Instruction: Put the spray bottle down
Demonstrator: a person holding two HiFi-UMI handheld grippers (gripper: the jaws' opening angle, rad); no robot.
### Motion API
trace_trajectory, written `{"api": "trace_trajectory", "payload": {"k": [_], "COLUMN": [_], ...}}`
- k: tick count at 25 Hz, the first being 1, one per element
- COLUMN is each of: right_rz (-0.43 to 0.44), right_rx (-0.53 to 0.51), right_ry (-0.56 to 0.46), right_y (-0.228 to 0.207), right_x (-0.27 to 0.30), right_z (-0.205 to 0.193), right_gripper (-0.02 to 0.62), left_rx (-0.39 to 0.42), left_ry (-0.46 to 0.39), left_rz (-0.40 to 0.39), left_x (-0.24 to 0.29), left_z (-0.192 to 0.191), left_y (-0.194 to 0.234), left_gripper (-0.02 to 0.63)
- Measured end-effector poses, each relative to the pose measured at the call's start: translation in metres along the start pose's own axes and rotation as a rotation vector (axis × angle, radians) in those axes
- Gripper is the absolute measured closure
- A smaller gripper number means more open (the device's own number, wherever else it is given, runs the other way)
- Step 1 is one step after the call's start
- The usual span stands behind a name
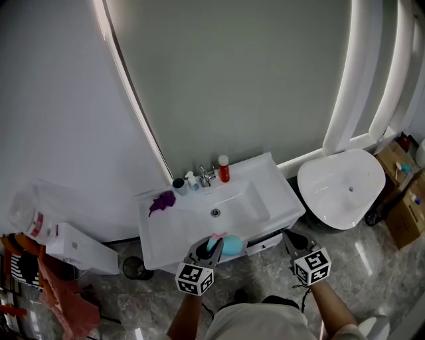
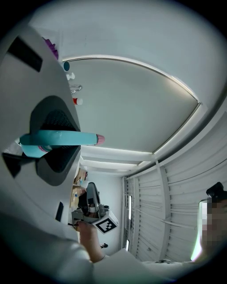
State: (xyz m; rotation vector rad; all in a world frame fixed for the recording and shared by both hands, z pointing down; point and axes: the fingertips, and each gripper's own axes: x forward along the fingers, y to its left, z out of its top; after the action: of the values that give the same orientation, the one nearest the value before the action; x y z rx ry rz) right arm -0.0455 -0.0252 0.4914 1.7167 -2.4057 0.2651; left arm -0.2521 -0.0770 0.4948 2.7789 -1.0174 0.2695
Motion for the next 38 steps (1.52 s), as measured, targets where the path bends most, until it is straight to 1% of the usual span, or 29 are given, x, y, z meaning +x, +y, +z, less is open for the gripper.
{"api": "trace_trajectory", "payload": {"k": [8, 14, 20, 24, 33, 38], "right_rz": [-0.027, -0.019, 0.026, 0.058, 0.145, 0.193], "right_rx": [0.014, 0.030, 0.024, 0.018, 0.023, 0.038], "right_ry": [-0.004, 0.004, 0.016, 0.027, 0.069, 0.084], "right_y": [-0.017, -0.042, -0.073, -0.103, -0.172, -0.204], "right_x": [0.020, 0.045, 0.083, 0.108, 0.154, 0.174], "right_z": [0.003, 0.002, 0.002, 0.003, -0.004, -0.012], "right_gripper": [0.584, 0.584, 0.584, 0.584, 0.586, 0.586], "left_rx": [0.001, 0.004, 0.003, -0.003, -0.005, 0.011], "left_ry": [0.009, 0.027, 0.042, 0.054, 0.084, 0.108], "left_rz": [-0.020, -0.013, 0.028, 0.063, 0.128, 0.158], "left_x": [0.026, 0.056, 0.093, 0.125, 0.203, 0.244], "left_z": [0.003, 0.009, 0.016, 0.020, 0.024, 0.025], "left_y": [0.016, 0.026, 0.041, 0.049, 0.051, 0.048], "left_gripper": [0.535, 0.535, 0.534, 0.535, 0.534, 0.535]}}
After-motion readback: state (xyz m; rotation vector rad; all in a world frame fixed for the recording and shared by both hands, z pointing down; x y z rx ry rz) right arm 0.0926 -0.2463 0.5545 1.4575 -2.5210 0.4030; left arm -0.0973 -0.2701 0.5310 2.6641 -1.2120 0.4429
